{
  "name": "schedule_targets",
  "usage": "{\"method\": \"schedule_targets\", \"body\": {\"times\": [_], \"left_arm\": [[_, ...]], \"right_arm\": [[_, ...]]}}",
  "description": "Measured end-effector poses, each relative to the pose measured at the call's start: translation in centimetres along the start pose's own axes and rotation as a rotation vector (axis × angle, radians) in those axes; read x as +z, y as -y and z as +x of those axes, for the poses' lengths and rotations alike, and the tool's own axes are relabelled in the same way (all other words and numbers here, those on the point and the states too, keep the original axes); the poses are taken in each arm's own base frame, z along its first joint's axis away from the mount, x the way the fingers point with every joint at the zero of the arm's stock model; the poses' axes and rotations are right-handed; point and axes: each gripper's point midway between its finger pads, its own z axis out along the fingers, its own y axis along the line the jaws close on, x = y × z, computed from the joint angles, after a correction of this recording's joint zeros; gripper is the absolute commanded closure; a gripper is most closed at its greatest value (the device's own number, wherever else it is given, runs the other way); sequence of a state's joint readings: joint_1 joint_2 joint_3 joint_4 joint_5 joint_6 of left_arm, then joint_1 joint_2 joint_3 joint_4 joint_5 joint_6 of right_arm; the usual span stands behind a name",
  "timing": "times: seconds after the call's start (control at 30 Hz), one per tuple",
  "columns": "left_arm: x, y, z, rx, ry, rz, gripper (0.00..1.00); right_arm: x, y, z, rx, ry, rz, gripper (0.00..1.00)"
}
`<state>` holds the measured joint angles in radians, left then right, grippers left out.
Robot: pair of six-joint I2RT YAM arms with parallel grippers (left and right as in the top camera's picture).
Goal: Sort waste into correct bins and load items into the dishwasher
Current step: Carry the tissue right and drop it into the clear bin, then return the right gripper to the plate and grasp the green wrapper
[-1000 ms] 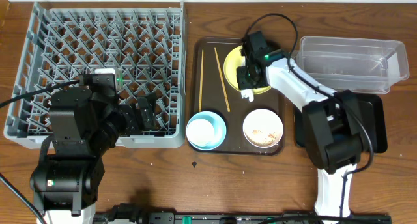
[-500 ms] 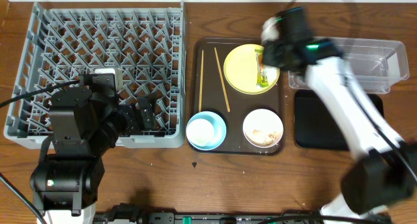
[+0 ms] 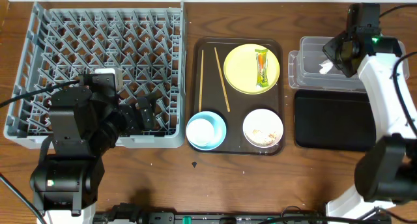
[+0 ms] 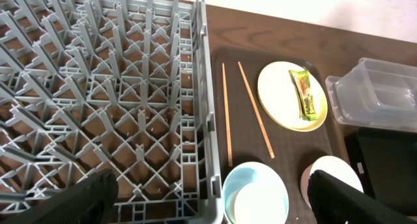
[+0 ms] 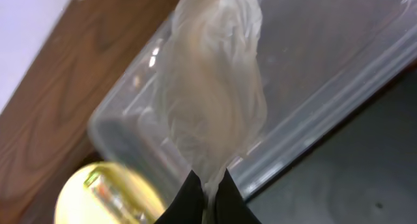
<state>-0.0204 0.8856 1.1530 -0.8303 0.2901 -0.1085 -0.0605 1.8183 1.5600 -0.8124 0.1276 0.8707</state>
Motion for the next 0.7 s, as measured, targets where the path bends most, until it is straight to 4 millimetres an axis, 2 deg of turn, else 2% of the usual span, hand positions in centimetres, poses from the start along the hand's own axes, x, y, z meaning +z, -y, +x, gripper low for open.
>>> {"method": "schedule_targets", "body": {"times": [0.03,0.1,0.17,0.33,0.47,0.53,0.57,0.6,0.67,0.7], "left_arm": [[0.0,0.0,0.0,0.0,0.0,0.0,0.06],[0.0,0.0,0.0,0.0,0.0,0.0,0.06],[0.0,0.0,0.0,0.0,0.0,0.0,0.06],[0.0,0.0,0.0,0.0,0.0,0.0,0.07],[0.0,0.0,0.0,0.0,0.0,0.0,0.06],[0.0,0.0,0.0,0.0,0.0,0.0,0.06],[0.0,0.0,0.0,0.0,0.0,0.0,0.06],[0.0,0.0,0.0,0.0,0.0,0.0,0.06],[0.0,0.0,0.0,0.0,0.0,0.0,0.06],[0.0,0.0,0.0,0.0,0.0,0.0,0.06]], "right_arm": [[0.7,0.1,-0.1,0.012,-0.005,0.004,0.59],[1.7,-0.3,0.1,0.006,-0.023,-0.019,0.38],[1.9,-1.5,0.4,-0.029,-0.047,-0.077,0.28],[0.8,-3.5,1.6,-0.126,-0.105,-0.184,0.23],[-2.4,-6.1,3.0,-0.296,-0.084,-0.284,0.11],[-5.3,-8.6,5.4,-0.481,-0.062,-0.365,0.04],[-6.7,-9.9,7.1,-0.579,-0.06,-0.403,0.07],[-7.7,-10.7,8.5,-0.651,-0.062,-0.434,0.14],[-9.5,-12.6,12.7,-0.829,-0.072,-0.493,0.25],[-9.9,-13.2,14.9,-0.907,-0.079,-0.509,0.26]]}}
